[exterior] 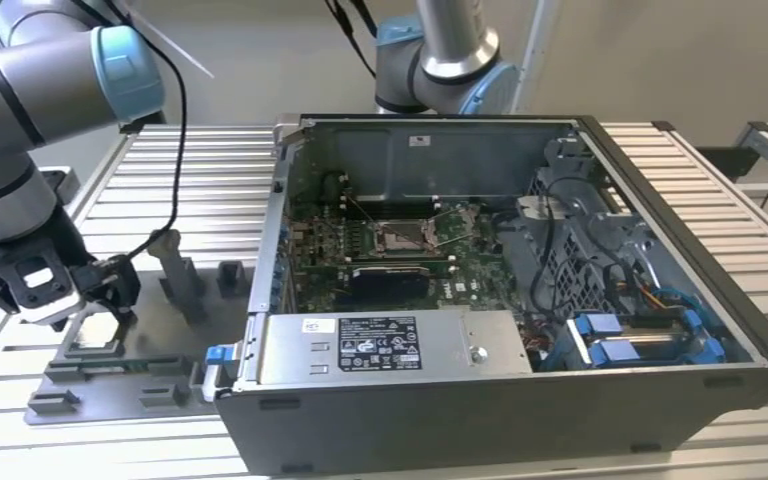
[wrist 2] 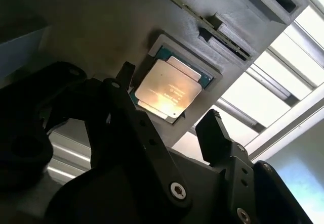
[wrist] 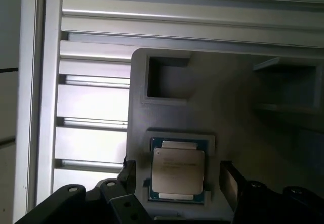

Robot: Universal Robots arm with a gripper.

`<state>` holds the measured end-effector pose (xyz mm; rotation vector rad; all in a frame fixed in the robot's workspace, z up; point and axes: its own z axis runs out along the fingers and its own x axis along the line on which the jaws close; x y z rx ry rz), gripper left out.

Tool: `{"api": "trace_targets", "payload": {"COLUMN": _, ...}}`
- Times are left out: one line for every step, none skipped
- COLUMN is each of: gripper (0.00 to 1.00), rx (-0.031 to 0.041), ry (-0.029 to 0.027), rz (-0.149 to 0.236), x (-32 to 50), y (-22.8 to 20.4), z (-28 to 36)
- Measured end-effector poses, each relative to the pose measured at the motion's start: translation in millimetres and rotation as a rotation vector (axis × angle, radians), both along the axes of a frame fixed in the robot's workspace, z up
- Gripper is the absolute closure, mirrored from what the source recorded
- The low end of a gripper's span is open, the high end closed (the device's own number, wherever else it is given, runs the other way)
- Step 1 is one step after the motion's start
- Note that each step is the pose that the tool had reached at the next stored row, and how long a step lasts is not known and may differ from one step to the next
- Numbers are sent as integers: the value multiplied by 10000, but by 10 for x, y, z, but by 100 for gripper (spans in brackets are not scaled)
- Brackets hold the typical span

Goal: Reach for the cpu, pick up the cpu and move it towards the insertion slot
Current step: 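Pick up the cpu and move it towards the insertion slot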

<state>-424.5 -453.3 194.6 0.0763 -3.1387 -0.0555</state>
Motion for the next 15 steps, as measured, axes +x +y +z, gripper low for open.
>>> {"api": "trace_targets", "payload": {"gripper": 0, "rx": 1, "ry": -1, "rz": 8, "x": 0, "y": 0, "z": -11}}
{"api": "trace_targets", "payload": {"gripper": 0, "rx": 0, "ry": -1, "rz": 15, "x": 0, "y": 0, "z": -20}}
{"api": "trace_targets", "payload": {"gripper": 0, "rx": 0, "ry": -1, "rz": 23, "x": -1, "y": 0, "z": -29}}
{"api": "trace_targets", "payload": {"gripper": 0, "rx": 0, "ry": 0, "rz": 30, "x": -1, "y": 0, "z": -37}}
{"api": "trace_targets", "payload": {"gripper": 0, "rx": 0, "ry": 0, "rz": 33, "x": -1, "y": 0, "z": -45}}
{"api": "trace_targets", "payload": {"gripper": 0, "rx": -1, "ry": 1, "rz": 33, "x": -1, "y": -1, "z": -51}}
{"api": "trace_targets", "payload": {"gripper": 0, "rx": 0, "ry": 0, "rz": 33, "x": -1, "y": -1, "z": -58}}
{"api": "trace_targets", "payload": {"gripper": 0, "rx": 0, "ry": 0, "rz": 32, "x": -2, "y": -1, "z": -64}}
{"api": "trace_targets", "payload": {"gripper": 0, "rx": 0, "ry": 1, "rz": 33, "x": -1, "y": -3, "z": -70}}
{"api": "trace_targets", "payload": {"gripper": 0, "rx": 0, "ry": 0, "rz": 34, "x": -1, "y": -5, "z": -74}}
{"api": "trace_targets", "payload": {"gripper": 0, "rx": 0, "ry": -1, "rz": 34, "x": -1, "y": -5, "z": -78}}
{"api": "trace_targets", "payload": {"gripper": 0, "rx": -1, "ry": 1, "rz": 34, "x": -1, "y": -6, "z": -79}}
{"api": "trace_targets", "payload": {"gripper": 0, "rx": -1, "ry": 1, "rz": 34, "x": -1, "y": -6, "z": -80}}
{"api": "trace_targets", "payload": {"gripper": 0, "rx": 0, "ry": 0, "rz": 34, "x": -1, "y": -7, "z": -83}}
{"api": "trace_targets", "payload": {"gripper": 0, "rx": 0, "ry": 0, "rz": 35, "x": -1, "y": -7, "z": -85}}
